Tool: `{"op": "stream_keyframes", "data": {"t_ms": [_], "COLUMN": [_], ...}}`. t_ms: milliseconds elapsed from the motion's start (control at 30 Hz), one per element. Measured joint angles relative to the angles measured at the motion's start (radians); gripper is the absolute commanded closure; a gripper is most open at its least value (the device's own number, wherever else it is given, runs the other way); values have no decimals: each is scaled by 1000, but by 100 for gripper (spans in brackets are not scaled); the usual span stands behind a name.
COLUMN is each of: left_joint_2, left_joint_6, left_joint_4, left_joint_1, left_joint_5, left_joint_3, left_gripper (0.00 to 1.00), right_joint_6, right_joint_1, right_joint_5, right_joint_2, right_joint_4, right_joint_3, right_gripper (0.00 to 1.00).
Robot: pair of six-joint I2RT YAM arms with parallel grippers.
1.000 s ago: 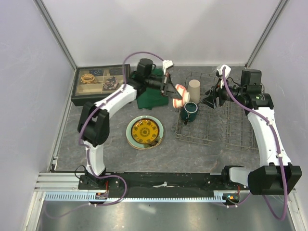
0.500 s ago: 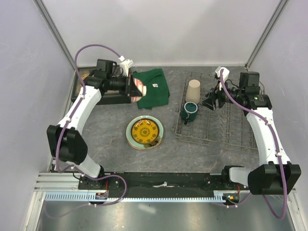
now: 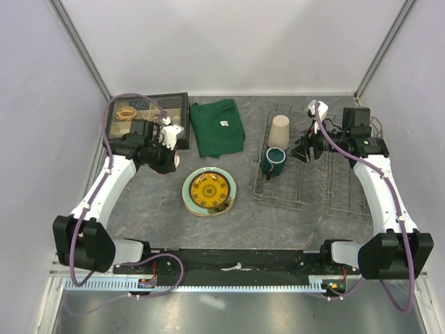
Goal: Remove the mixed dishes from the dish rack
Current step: Place the bowl at the center of the board.
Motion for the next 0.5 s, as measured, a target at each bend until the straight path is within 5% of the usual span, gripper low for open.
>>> {"op": "stream_keyframes", "data": {"t_ms": [500], "left_joint_2": [-17], "left_joint_6": [172], "left_joint_4": [16], "left_joint_1": [7], "left_joint_5": [-163], "left_joint_3": [-166], "left_gripper": [98], "right_joint_6": [0], "right_joint_1": [6], "right_joint_5": [6], "right_joint_2": [0], "right_joint_4": [16], "right_joint_3": [-39], "right_gripper": [35]}}
